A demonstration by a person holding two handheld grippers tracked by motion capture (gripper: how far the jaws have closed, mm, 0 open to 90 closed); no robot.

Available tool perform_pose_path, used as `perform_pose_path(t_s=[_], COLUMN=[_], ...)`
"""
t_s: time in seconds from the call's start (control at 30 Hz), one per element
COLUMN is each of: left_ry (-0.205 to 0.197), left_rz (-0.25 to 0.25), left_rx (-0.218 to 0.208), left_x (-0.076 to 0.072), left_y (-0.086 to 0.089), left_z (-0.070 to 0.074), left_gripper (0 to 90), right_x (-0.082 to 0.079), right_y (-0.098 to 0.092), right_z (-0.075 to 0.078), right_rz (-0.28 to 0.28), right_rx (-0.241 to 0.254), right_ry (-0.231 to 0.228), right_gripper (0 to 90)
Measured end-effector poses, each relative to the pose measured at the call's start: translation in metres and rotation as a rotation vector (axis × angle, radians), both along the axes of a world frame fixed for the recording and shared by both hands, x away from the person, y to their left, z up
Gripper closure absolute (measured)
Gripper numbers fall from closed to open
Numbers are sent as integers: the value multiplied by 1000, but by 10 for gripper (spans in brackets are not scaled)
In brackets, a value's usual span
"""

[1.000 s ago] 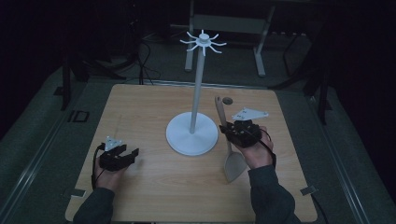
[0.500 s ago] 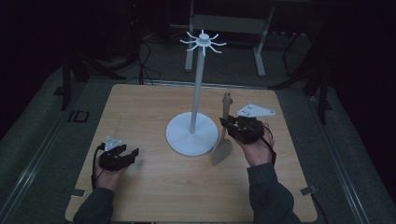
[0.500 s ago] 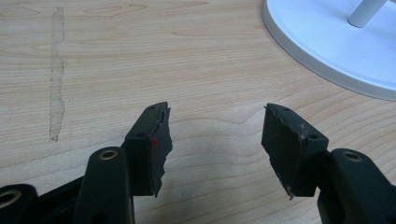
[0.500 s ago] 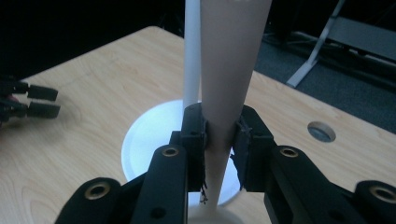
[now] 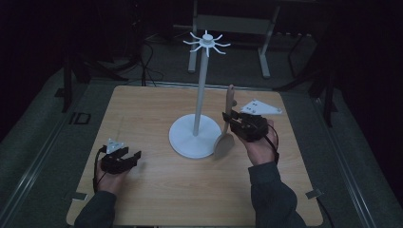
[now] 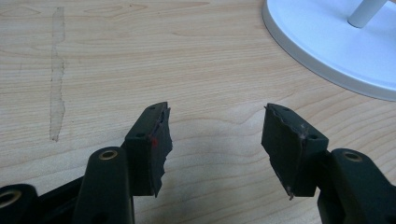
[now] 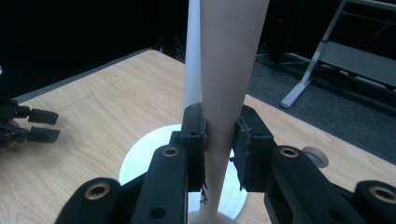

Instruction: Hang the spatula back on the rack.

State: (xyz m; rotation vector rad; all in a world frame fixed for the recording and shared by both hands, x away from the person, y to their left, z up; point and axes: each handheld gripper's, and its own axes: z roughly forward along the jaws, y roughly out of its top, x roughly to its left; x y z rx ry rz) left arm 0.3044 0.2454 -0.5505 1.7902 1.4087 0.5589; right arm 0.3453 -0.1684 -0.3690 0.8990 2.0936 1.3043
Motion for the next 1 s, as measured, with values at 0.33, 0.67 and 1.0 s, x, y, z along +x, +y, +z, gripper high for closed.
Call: perform_pose_path(t_s=[0.33,0.67,1.0], left_ry=[-2,-6,-4], left_rz=[1,7,8], left_rx=[0,-3,-3], left_x=[0,0,0], left_y=[0,1,1], left_z=[0,0,0], left_gripper=[421,421,421], right_x=[1,9,17], right_y=[4,5,6], right_z=[13,25,36], right_rz=[4,5,9], right_rx=[4,11,3], right_ry=[-22,-25,-25], right_gripper=[753,753,753])
